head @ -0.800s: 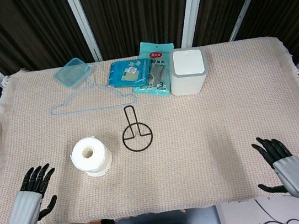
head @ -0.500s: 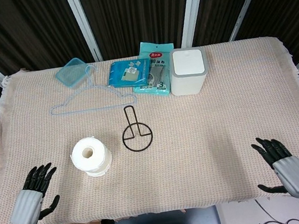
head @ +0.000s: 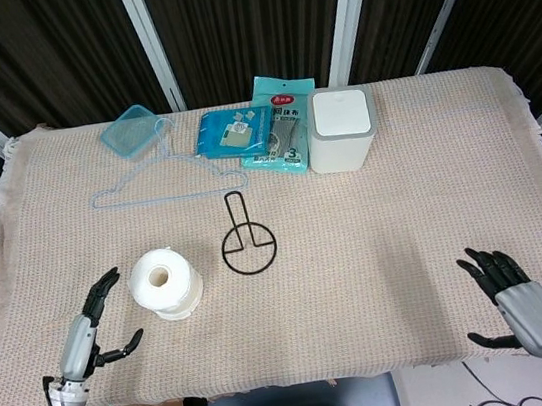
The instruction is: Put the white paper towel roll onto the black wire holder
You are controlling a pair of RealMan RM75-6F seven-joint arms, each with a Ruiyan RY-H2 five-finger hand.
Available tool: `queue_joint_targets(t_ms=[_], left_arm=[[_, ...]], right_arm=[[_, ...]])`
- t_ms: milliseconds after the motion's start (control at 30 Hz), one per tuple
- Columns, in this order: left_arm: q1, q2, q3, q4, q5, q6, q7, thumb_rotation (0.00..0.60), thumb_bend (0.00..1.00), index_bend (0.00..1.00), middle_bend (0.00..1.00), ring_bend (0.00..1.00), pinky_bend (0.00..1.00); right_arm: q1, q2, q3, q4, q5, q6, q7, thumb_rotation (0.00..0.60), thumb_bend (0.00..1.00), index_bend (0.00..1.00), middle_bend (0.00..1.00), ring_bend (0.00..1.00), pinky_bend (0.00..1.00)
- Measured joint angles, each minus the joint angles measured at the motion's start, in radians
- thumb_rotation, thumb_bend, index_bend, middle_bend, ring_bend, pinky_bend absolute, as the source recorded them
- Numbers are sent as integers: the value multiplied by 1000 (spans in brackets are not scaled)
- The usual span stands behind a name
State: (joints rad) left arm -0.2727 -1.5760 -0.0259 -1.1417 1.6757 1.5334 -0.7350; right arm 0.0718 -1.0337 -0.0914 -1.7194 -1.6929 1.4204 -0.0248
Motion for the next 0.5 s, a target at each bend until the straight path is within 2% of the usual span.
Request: queue_joint_targets(t_ms=[200, 500], left_arm=[[-68, -96, -26, 91, -48, -107, 15, 600, 306, 0, 0, 0, 0], [-101, -142, -37, 130, -74, -149, 24, 600, 303, 0, 0, 0, 5]], right_arm=[[-2, 7, 6, 0, 6, 11, 14, 600, 136, 0, 0, 0, 0], [-2, 10, 9, 1, 9, 11, 20, 600, 136, 0, 0, 0, 0]])
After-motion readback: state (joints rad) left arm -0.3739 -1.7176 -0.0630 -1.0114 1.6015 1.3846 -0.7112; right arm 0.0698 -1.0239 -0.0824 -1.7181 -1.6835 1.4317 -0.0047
